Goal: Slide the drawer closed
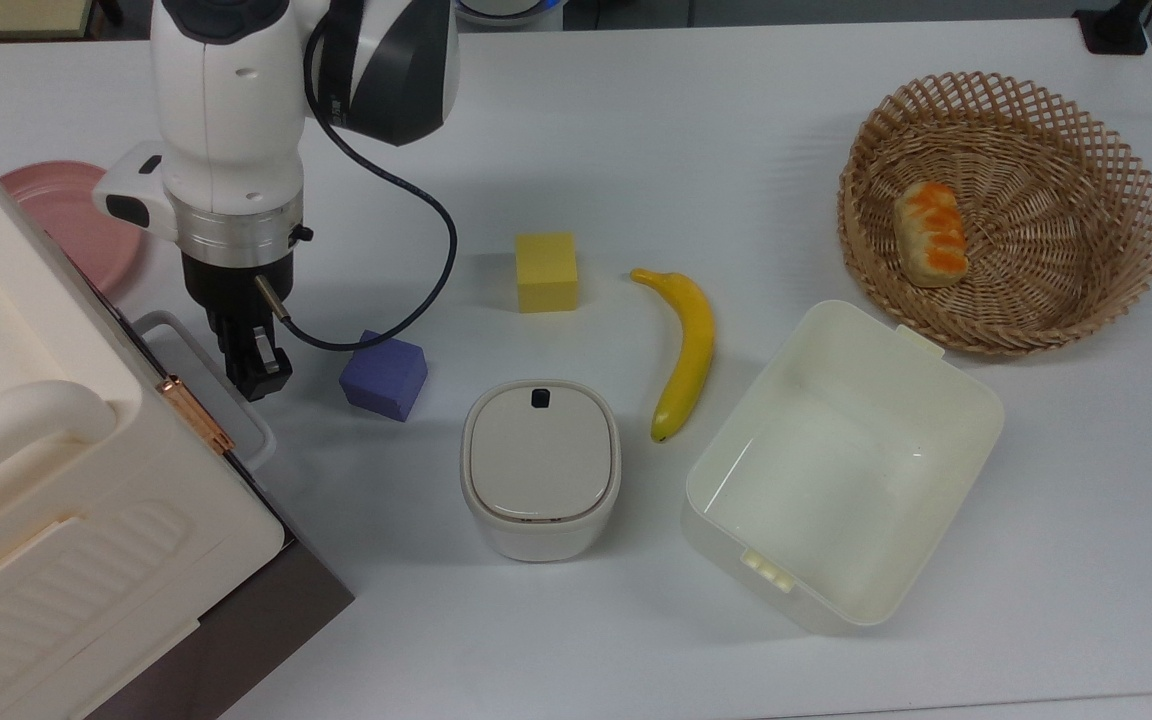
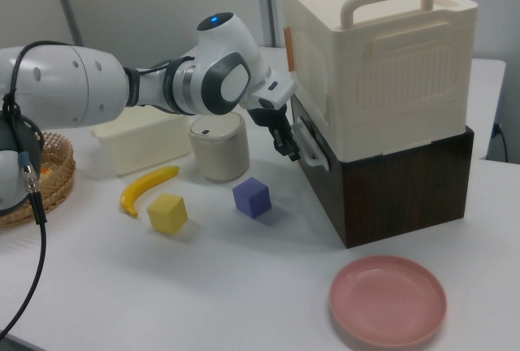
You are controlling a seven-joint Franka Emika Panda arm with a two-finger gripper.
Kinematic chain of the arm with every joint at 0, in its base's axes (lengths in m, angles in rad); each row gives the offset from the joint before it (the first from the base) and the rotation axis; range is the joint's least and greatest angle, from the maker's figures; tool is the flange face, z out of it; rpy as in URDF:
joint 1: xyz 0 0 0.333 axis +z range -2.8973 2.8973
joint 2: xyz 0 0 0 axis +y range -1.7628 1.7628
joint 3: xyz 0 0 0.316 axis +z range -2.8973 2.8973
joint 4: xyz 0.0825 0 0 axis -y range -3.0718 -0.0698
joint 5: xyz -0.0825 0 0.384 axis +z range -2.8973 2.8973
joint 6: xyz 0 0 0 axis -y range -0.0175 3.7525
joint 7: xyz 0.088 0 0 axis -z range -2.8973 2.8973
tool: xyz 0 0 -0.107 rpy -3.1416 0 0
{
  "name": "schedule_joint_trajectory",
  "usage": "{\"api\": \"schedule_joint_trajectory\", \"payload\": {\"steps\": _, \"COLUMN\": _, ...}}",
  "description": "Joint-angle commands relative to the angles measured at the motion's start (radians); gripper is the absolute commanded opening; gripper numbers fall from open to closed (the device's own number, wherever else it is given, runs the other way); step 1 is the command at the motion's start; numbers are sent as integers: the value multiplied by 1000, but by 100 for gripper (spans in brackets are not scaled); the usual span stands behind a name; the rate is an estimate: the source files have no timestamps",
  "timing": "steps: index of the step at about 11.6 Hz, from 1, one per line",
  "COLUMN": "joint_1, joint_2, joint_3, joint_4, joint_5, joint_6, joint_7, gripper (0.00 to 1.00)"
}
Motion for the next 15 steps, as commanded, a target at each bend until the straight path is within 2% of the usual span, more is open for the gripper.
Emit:
{"api": "schedule_joint_trajectory", "payload": {"steps": 1, "joint_1": -31, "joint_2": 16, "joint_3": -19, "joint_4": 41, "joint_5": -17, "joint_6": 117, "joint_7": -42, "gripper": 23}}
{"api": "schedule_joint_trajectory", "payload": {"steps": 2, "joint_1": -28, "joint_2": 2, "joint_3": -19, "joint_4": 41, "joint_5": -10, "joint_6": 113, "joint_7": -74, "gripper": 23}}
{"api": "schedule_joint_trajectory", "payload": {"steps": 4, "joint_1": -5, "joint_2": -78, "joint_3": 5, "joint_4": -28, "joint_5": -11, "joint_6": 34, "joint_7": -93, "gripper": 24}}
{"api": "schedule_joint_trajectory", "payload": {"steps": 6, "joint_1": -5, "joint_2": -174, "joint_3": 79, "joint_4": -69, "joint_5": 4, "joint_6": -191, "joint_7": -282, "gripper": 25}}
{"api": "schedule_joint_trajectory", "payload": {"steps": 8, "joint_1": -3, "joint_2": -278, "joint_3": 108, "joint_4": -106, "joint_5": 73, "joint_6": -356, "joint_7": -411, "gripper": 32}}
{"api": "schedule_joint_trajectory", "payload": {"steps": 10, "joint_1": -2, "joint_2": -369, "joint_3": 122, "joint_4": -153, "joint_5": 101, "joint_6": -470, "joint_7": -571, "gripper": 46}}
{"api": "schedule_joint_trajectory", "payload": {"steps": 11, "joint_1": -8, "joint_2": -397, "joint_3": 122, "joint_4": -160, "joint_5": 109, "joint_6": -503, "joint_7": -623, "gripper": 65}}
{"api": "schedule_joint_trajectory", "payload": {"steps": 12, "joint_1": -16, "joint_2": -417, "joint_3": 122, "joint_4": -161, "joint_5": 109, "joint_6": -528, "joint_7": -693, "gripper": 89}}
{"api": "schedule_joint_trajectory", "payload": {"steps": 13, "joint_1": -28, "joint_2": -428, "joint_3": 122, "joint_4": -160, "joint_5": 109, "joint_6": -550, "joint_7": -778, "gripper": 100}}
{"api": "schedule_joint_trajectory", "payload": {"steps": 15, "joint_1": -40, "joint_2": -429, "joint_3": 120, "joint_4": -155, "joint_5": 109, "joint_6": -591, "joint_7": -878, "gripper": 100}}
